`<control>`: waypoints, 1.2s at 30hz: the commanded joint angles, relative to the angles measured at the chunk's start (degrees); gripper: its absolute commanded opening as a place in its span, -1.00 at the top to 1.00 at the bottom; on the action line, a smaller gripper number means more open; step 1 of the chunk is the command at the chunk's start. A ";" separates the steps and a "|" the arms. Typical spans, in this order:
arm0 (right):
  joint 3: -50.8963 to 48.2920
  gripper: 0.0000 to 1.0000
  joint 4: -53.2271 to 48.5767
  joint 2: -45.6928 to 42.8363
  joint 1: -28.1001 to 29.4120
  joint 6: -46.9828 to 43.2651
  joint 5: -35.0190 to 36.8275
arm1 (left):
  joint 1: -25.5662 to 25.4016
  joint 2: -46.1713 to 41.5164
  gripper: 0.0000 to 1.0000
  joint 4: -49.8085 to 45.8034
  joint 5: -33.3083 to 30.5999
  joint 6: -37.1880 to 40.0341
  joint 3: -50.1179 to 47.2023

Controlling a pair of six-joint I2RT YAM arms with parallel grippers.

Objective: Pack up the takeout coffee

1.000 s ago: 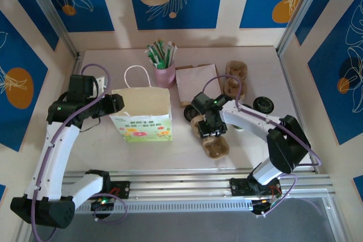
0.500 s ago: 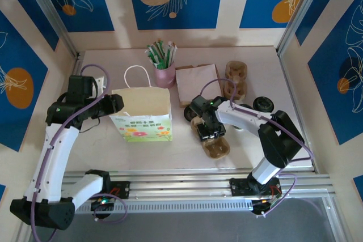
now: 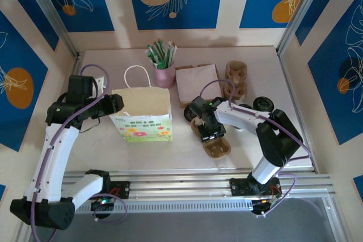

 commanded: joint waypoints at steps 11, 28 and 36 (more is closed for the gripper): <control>-0.63 0.12 -0.99 -4.11 -0.40 -0.42 0.21 | -0.21 -0.76 0.05 -0.26 1.04 0.86 0.29; -2.23 0.17 1.28 -3.13 -0.85 1.07 -0.60 | -0.18 -1.09 0.05 -0.53 1.24 0.80 0.63; -0.96 0.27 -1.50 -6.02 -0.94 1.50 0.66 | -0.20 -1.18 0.05 -1.36 1.24 0.75 2.50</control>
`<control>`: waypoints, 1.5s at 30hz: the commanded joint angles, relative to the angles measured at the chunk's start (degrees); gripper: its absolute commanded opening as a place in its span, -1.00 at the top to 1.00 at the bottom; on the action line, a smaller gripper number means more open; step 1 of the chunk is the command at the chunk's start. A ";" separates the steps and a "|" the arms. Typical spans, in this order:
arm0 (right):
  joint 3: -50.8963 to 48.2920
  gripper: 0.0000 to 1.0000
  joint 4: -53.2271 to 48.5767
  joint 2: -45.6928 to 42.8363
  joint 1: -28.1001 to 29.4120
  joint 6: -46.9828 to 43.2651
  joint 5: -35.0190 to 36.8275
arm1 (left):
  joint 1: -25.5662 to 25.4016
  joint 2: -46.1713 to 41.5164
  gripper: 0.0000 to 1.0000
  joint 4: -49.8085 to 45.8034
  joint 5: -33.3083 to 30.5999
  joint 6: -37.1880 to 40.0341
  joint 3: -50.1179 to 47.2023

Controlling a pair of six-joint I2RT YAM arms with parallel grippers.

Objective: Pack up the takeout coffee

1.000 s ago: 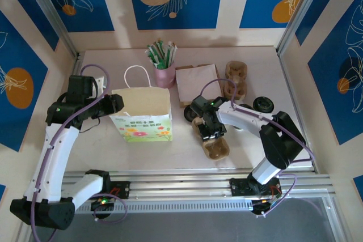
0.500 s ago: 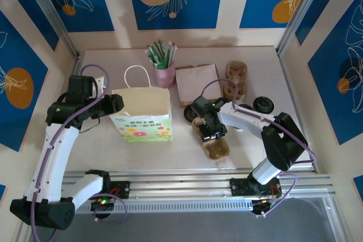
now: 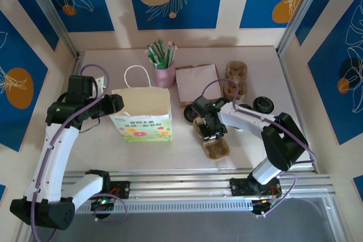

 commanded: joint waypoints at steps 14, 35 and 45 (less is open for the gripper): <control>9.00 0.33 -11.88 -11.58 0.16 -0.12 2.39 | -0.21 -2.42 0.04 -2.95 1.61 0.33 6.43; 41.60 0.34 -28.00 -11.25 5.70 -6.61 6.92 | -0.18 -6.54 -0.18 -2.12 0.70 1.33 11.10; 58.17 0.33 -30.25 -3.51 11.50 -12.39 9.10 | -0.21 -9.82 -0.20 0.22 0.06 1.67 10.38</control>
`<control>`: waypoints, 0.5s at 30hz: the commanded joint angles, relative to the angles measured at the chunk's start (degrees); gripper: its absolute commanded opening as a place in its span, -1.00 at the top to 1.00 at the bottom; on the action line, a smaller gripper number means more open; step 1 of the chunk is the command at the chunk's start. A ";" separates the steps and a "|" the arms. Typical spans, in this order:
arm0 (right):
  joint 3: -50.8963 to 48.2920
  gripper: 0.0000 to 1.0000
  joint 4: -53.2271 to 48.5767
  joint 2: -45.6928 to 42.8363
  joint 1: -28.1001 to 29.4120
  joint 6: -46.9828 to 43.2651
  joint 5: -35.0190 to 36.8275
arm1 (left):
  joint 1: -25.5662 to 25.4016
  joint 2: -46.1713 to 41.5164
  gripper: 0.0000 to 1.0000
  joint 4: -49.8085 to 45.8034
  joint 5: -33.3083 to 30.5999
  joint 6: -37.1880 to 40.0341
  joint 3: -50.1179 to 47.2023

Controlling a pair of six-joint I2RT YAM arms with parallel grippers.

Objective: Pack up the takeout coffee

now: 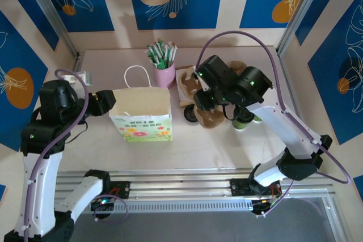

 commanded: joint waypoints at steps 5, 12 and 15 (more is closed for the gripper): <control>14.51 0.33 -2.69 8.19 4.78 -8.39 1.82 | -0.21 -1.84 -0.20 1.10 -2.91 1.76 -0.18; 25.66 0.33 0.27 16.38 9.22 -14.92 2.75 | -0.18 -2.50 -0.18 0.48 -6.92 2.54 -2.03; 27.97 0.34 3.56 18.74 11.08 -19.38 5.30 | -0.18 -1.67 -0.17 -0.77 -8.61 2.73 -2.74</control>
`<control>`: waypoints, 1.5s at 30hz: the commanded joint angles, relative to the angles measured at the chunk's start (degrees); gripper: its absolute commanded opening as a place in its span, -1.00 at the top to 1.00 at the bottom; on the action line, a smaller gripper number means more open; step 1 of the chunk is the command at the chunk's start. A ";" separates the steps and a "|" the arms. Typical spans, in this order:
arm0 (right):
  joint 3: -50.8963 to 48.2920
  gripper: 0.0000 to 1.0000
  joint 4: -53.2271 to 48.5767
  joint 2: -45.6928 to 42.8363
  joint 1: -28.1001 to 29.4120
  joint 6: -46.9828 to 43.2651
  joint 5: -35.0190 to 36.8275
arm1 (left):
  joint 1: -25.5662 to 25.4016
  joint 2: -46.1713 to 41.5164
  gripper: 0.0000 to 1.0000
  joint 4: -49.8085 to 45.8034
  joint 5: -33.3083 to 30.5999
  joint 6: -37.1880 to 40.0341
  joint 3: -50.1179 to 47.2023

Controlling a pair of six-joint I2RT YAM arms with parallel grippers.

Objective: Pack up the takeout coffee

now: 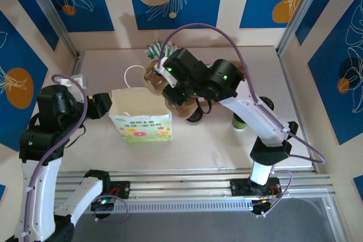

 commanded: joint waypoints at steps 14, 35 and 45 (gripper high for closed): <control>2.39 0.41 15.30 5.28 1.40 -18.58 -3.44 | -0.21 -1.48 -0.12 -1.15 -6.56 1.64 -4.87; -2.66 0.49 14.12 9.67 -0.58 -23.23 -12.91 | -0.20 -5.50 -0.06 -1.15 -10.70 1.87 -6.48; -11.37 0.50 13.25 5.90 -0.65 -23.94 -13.92 | -0.21 -4.40 -0.06 -0.44 -9.38 1.73 -6.43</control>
